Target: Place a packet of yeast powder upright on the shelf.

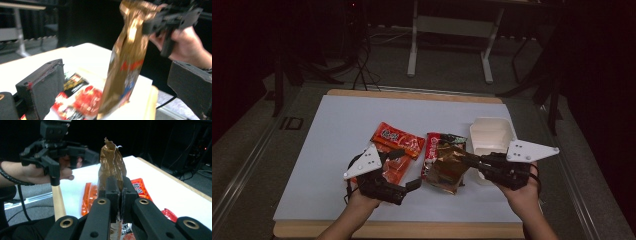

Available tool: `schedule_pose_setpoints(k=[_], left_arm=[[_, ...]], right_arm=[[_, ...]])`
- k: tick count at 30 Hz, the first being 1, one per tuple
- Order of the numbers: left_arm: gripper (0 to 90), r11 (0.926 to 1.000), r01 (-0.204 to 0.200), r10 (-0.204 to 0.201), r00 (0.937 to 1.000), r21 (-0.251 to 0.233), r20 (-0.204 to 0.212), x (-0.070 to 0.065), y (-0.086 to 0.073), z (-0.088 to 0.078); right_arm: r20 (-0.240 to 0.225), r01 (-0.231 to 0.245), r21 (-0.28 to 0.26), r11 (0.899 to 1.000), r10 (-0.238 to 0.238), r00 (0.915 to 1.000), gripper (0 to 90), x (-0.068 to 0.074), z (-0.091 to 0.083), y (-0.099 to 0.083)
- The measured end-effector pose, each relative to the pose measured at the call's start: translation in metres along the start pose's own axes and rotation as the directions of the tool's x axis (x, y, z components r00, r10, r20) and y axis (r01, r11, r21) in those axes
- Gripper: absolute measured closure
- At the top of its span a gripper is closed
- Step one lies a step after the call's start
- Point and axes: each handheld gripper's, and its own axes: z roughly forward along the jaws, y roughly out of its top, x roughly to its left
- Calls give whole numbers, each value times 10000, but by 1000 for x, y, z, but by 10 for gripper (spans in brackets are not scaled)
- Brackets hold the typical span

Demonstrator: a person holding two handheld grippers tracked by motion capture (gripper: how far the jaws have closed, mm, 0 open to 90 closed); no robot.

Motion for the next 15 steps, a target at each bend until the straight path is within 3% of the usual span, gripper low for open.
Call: schedule_pose_setpoints(k=[5,8,9,11,15], left_arm=[[13,9993,173,-152,9979,328,-632,9,-11,-20],[13,9986,265,-232,9973,459,-701,15,-17,-29],[13,9990,186,-143,9944,400,-1046,18,-23,-37],[14,9992,61,-14,9931,399,-1172,20,-27,-42],[14,9978,-645,666,9848,182,-1606,23,-36,-52]], right_arm=[[235,249,-165,9996,-245,9994,875,-11,-5,8],[343,244,-182,9995,-238,9991,875,-17,-8,12],[414,273,-191,9994,-265,9988,875,-20,-10,14],[649,314,-317,9990,-293,9975,875,-33,-15,21],[922,308,-475,9984,-264,9954,875,-48,-21,30]])
